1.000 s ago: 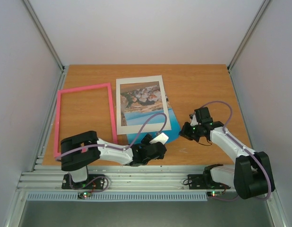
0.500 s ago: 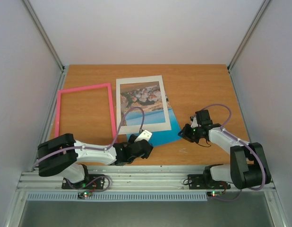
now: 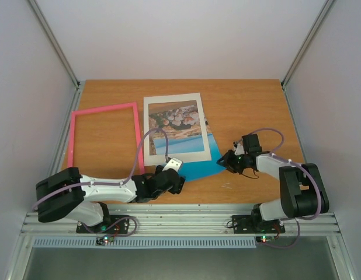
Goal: Take the photo out of the frame
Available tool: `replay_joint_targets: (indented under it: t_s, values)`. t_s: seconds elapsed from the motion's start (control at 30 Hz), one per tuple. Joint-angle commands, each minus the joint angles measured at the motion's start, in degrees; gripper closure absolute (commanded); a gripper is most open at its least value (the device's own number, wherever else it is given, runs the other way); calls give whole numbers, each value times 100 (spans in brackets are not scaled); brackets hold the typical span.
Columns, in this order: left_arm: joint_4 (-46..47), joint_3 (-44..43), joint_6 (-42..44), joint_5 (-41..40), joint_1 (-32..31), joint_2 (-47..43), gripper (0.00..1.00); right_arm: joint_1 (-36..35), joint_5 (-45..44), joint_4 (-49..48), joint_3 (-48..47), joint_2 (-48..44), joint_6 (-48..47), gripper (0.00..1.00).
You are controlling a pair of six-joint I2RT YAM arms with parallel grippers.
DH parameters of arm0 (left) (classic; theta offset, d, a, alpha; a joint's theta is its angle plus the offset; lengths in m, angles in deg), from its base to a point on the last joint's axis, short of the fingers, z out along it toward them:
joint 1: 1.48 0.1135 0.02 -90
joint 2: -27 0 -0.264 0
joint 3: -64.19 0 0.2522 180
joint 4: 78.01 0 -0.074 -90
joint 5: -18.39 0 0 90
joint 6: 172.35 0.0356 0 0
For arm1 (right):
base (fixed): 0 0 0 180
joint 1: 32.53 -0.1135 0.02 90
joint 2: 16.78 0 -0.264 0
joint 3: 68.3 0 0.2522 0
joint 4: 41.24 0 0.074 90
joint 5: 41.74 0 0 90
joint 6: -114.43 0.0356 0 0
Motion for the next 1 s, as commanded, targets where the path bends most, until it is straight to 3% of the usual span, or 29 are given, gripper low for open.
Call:
replay_joint_targets:
  t_s: [0.0, 0.7, 0.97]
  values:
    - [42, 158, -187, 124, 70, -322, 19, 187, 296, -428, 10, 306, 102, 72]
    - [-112, 328, -260, 241, 145, -697, 19, 496, 947, -1257, -388, 1390, 149, 74]
    - [-147, 329, -269, 268, 152, -750, 19, 541, 930, -1459, -521, 1662, 165, 84]
